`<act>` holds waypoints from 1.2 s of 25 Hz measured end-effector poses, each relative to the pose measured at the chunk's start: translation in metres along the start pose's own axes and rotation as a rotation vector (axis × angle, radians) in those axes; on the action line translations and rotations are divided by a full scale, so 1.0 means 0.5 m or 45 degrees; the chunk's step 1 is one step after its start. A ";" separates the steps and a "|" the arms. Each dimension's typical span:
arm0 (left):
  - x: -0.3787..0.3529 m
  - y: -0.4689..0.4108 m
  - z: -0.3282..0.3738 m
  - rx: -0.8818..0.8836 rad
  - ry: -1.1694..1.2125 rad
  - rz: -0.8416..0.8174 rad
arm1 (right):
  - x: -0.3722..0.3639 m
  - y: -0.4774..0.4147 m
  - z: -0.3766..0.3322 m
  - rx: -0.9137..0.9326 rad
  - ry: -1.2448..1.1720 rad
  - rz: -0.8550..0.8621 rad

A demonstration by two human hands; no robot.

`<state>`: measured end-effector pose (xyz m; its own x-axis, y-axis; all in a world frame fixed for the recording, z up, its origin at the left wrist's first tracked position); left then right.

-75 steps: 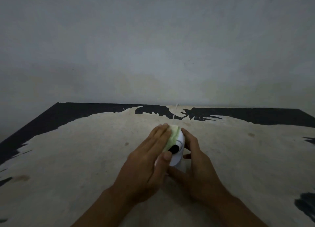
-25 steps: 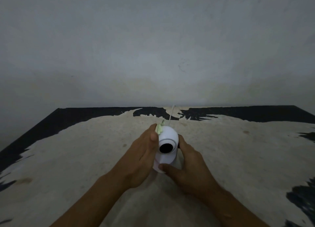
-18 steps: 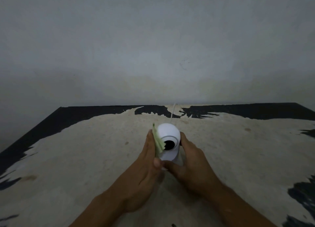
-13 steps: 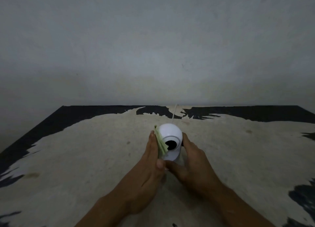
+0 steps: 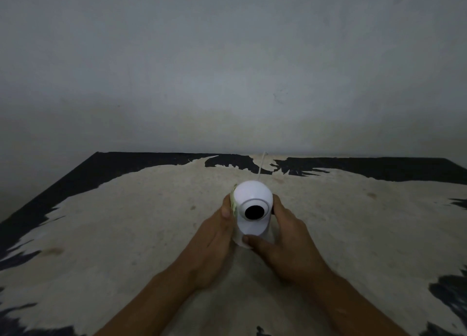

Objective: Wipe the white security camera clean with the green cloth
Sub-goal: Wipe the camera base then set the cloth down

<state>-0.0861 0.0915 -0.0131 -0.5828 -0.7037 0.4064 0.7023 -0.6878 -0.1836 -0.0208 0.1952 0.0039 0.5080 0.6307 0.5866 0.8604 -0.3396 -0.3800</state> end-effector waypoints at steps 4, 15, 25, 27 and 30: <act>0.030 -0.010 0.112 -0.203 -0.120 0.019 | 0.004 0.002 0.001 0.010 -0.020 0.001; 0.039 -0.035 0.085 -0.024 -0.053 -0.047 | -0.004 -0.002 0.015 0.007 0.017 0.010; 0.061 0.056 0.086 -0.245 -0.472 0.349 | -0.001 0.001 0.009 0.032 -0.001 0.022; 0.060 0.069 0.082 -0.227 -0.503 0.345 | 0.000 0.001 0.008 0.030 -0.001 0.024; 0.068 0.091 0.076 -0.148 -0.421 0.345 | 0.003 0.005 0.002 0.019 -0.009 0.001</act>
<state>-0.0586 0.0431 0.0266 -0.2087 -0.7794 0.5907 0.7501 -0.5152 -0.4146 -0.0181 0.1958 0.0032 0.5082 0.6355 0.5813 0.8593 -0.3295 -0.3911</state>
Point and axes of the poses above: each hand's wrist, its own y-axis away from the middle knuckle, its own x-axis out of the back of the hand, z = x × y, the point moved 10 cm from there along -y, towards the middle knuckle, and after that the axes turned 5 degrees about -y, right-handed, at the moved point
